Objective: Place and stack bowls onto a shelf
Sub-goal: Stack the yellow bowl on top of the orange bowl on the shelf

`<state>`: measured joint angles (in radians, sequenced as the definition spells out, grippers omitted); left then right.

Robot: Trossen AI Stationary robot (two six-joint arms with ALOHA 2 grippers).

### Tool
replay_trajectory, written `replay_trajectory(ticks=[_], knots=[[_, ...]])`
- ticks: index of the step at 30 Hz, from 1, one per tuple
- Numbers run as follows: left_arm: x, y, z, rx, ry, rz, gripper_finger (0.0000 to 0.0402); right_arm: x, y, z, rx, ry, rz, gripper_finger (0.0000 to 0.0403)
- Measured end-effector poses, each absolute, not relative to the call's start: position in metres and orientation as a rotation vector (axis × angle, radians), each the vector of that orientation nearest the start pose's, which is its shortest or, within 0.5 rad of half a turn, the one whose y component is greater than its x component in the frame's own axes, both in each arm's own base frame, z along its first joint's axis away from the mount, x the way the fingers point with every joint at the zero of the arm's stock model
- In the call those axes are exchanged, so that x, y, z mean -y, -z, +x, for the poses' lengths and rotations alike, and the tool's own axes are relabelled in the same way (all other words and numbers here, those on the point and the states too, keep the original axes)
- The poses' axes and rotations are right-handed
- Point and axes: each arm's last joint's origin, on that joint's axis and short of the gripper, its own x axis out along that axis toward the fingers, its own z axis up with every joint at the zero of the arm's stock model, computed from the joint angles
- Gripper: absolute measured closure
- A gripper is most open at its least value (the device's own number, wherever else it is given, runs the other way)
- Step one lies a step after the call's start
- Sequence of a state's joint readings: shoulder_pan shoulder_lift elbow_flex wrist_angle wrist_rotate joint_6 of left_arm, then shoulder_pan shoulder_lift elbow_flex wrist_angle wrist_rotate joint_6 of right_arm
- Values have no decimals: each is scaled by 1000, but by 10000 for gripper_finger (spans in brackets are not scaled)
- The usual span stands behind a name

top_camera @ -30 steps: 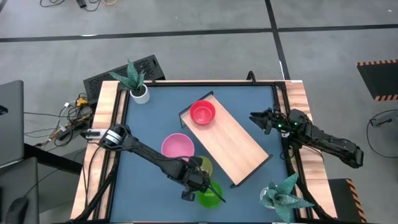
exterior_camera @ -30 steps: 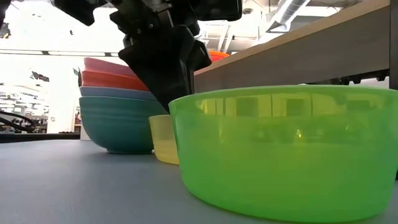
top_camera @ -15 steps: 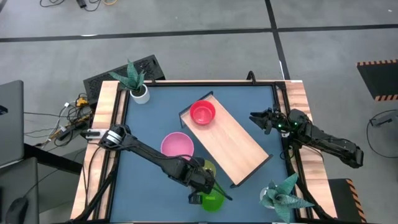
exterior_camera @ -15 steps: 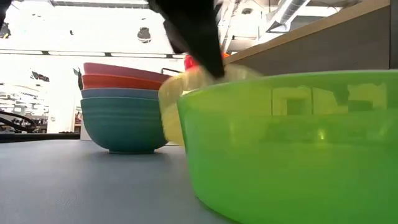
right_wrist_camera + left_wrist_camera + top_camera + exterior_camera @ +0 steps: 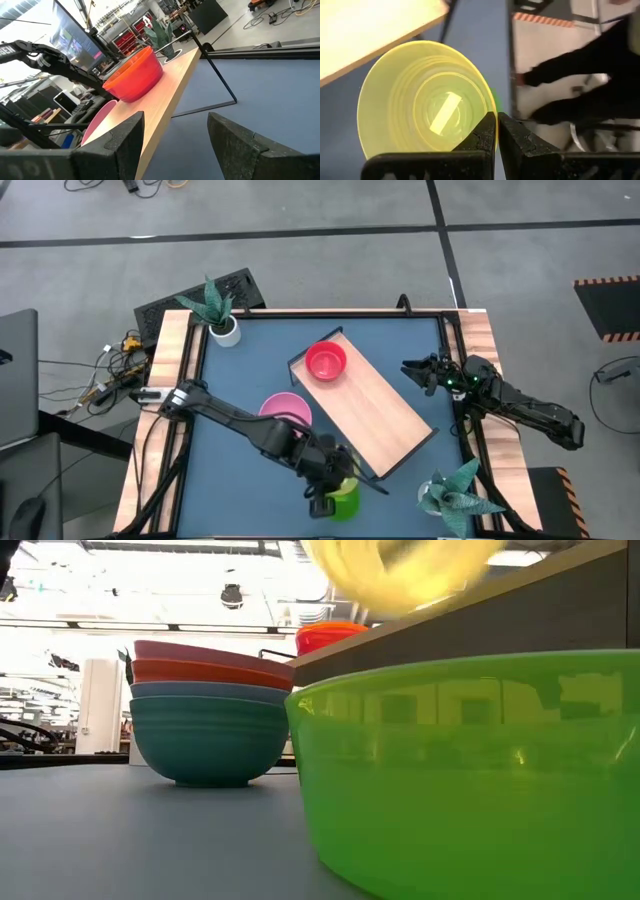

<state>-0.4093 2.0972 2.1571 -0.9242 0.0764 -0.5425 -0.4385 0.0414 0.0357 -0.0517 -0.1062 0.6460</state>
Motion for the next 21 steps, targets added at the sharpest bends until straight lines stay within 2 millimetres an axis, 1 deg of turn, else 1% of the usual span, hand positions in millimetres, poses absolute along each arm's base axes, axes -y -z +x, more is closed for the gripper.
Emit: replay_trajectory(ticks=[3, 5, 7, 9, 14, 18, 21], knots=[[180, -355, 412, -955, 232, -384, 401, 39, -167, 90, 54, 339, 655, 158], [175, -368, 409, -935, 221, -369, 401, 39, -168, 90, 54, 340, 654, 158], [169, -380, 404, -909, 158, -321, 401, 39, -167, 90, 54, 342, 652, 158], [160, -388, 401, -860, 80, -282, 401, 39, -168, 90, 55, 342, 652, 158], [134, -402, 393, -792, -134, -153, 401, 39, -167, 90, 52, 345, 653, 158], [115, -407, 393, -720, -339, 60, 401, 39, -167, 90, 49, 345, 654, 158], [96, -409, 397, -711, -449, 216, 401, 39, -167, 90, 49, 345, 654, 158]])
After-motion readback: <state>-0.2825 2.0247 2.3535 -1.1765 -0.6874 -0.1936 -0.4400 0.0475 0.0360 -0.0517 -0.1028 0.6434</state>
